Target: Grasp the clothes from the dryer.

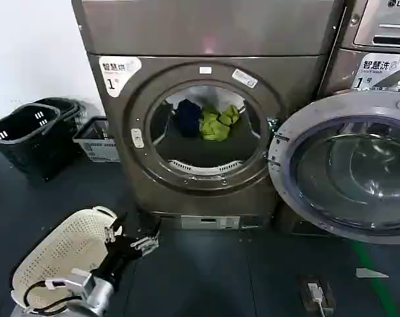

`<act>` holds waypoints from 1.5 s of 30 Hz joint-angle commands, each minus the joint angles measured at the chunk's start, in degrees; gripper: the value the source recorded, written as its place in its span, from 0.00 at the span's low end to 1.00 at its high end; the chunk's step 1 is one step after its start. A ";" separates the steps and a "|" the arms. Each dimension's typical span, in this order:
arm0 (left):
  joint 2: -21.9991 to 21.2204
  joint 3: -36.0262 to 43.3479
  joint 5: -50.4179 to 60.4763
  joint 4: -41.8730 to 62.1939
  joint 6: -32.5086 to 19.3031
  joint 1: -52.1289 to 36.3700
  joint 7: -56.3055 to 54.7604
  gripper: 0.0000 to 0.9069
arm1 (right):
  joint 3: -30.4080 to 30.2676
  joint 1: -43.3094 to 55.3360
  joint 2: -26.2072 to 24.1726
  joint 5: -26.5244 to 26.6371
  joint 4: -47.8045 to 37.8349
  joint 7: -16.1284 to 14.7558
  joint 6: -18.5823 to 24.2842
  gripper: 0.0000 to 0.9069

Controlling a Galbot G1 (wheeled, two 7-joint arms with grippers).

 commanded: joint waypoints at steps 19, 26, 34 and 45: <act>0.58 1.72 -0.63 -0.56 -0.19 1.21 2.22 1.00 | 1.29 -1.96 1.14 -1.97 -1.66 -1.26 2.99 1.00; 0.35 1.93 -0.41 -0.36 -0.25 1.12 1.77 1.00 | 1.65 -2.21 0.94 -1.95 -1.96 -1.37 3.07 1.00; -0.24 3.32 0.55 -0.66 -0.67 1.64 1.65 1.00 | 1.66 -1.98 0.89 -1.81 -2.72 -1.92 4.04 1.00; -0.50 3.93 1.17 -1.04 -0.80 1.87 1.37 1.00 | 1.56 -1.74 1.21 -2.01 -3.27 -2.41 4.83 1.00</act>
